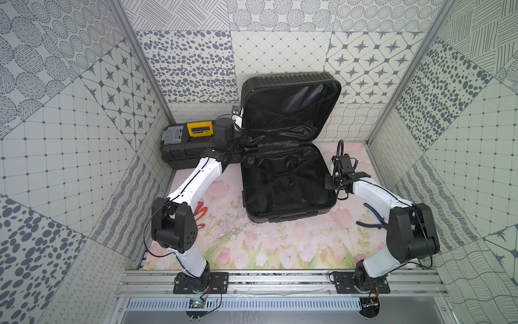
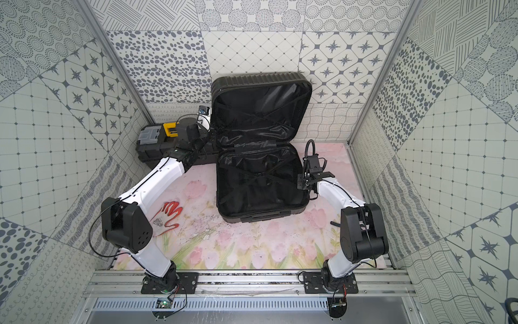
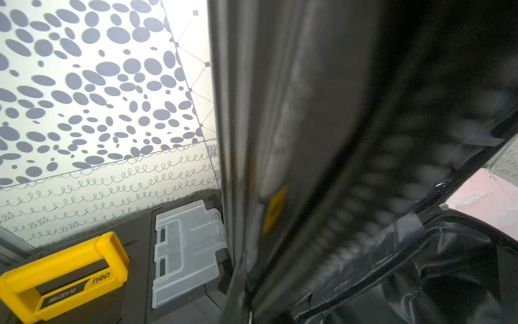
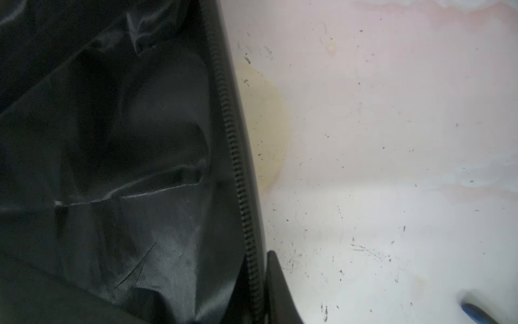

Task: Close the suitcase zippers
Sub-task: Close the suitcase at the center of the board.

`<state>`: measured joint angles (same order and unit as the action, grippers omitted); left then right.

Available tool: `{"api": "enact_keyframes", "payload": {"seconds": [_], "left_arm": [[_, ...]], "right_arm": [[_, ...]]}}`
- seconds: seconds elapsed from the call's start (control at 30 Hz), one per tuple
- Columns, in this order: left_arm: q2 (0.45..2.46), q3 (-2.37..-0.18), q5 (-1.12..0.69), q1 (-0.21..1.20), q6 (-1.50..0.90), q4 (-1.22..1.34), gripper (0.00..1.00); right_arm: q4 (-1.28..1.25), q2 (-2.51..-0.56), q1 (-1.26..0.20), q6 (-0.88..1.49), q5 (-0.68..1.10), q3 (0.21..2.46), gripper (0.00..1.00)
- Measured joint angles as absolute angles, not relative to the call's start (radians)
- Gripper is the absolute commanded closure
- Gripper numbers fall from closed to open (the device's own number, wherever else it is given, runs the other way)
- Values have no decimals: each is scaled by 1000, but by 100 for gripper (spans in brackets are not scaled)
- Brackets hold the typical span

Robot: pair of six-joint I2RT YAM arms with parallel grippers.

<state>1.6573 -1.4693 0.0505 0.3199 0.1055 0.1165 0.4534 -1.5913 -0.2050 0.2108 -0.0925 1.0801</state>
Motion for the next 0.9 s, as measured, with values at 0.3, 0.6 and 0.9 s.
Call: {"api": "enact_keyframes", "payload": {"seconds": [0.3, 0.6, 0.9], "left_arm": [[1464, -1180, 36, 329, 88, 221, 100], [1284, -986, -24, 343, 56, 149, 58], [1070, -831, -138, 349, -43, 7, 49]], "right_arm": [[440, -1596, -200, 201, -86, 1081, 100], [371, -1448, -134, 186, -11, 976, 30], [694, -1037, -32, 241, 44, 940, 7]]}}
